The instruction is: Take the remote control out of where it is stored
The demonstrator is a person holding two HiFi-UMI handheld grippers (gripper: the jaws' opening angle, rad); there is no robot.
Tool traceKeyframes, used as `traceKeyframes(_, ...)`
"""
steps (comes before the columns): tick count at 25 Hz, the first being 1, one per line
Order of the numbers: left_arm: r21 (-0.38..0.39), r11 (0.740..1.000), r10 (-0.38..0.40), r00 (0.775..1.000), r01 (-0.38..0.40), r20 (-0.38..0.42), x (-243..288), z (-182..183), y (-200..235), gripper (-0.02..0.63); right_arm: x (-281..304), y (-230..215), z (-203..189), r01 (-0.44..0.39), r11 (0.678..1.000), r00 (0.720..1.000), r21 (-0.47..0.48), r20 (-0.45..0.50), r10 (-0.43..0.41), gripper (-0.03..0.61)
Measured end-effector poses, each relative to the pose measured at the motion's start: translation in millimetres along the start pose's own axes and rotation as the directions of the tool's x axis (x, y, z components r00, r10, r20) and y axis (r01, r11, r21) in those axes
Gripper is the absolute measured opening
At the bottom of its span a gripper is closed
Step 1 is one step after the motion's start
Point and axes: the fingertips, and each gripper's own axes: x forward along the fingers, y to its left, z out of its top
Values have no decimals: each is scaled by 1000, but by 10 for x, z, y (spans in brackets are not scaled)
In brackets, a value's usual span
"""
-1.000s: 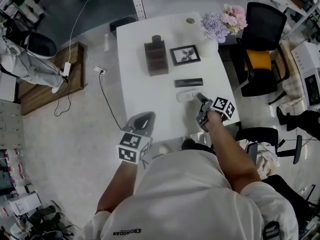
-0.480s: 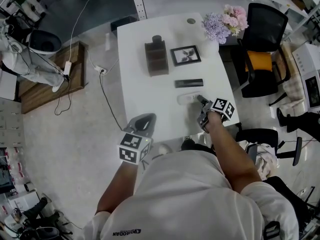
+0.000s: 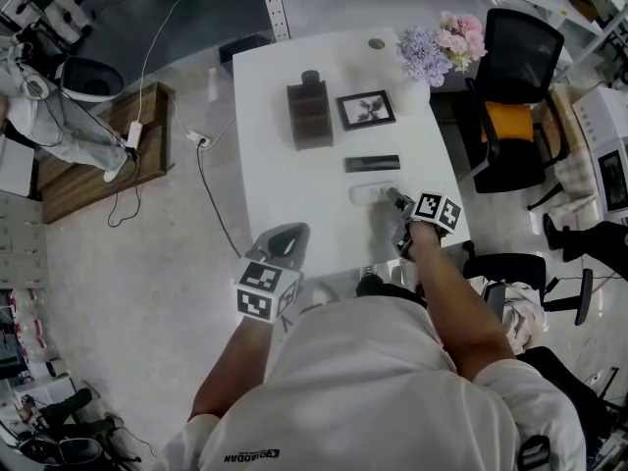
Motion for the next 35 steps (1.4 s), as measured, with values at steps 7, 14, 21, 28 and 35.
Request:
traceKeyframes(7,3,1000,-2,1000,2,14,-66,-9,-35,3,-146,134,10,-13,998,1000,-67,13,14,242)
traceKeyframes(14,-24,1000,-8,999,9,34,-157,-59,-62,3,-346,491,-95,-84,980,996,-180,6,87,178)
traceKeyframes(21,-47,999,-3,998,6,61,-276,-62,-41,3,-694,1138,-200,-180,894,979,-410,8,201,6)
traceKeyframes(28,-36,999,2,996,2,91,-385,4,-36,3,-933,1727,-495,-289,763,945,-578,-45,324,5)
traceKeyframes(35,-16,1000,-7,996,9,89,-410,13,-64,3,-1032,2069,-688,-242,558,945,-794,-62,322,5)
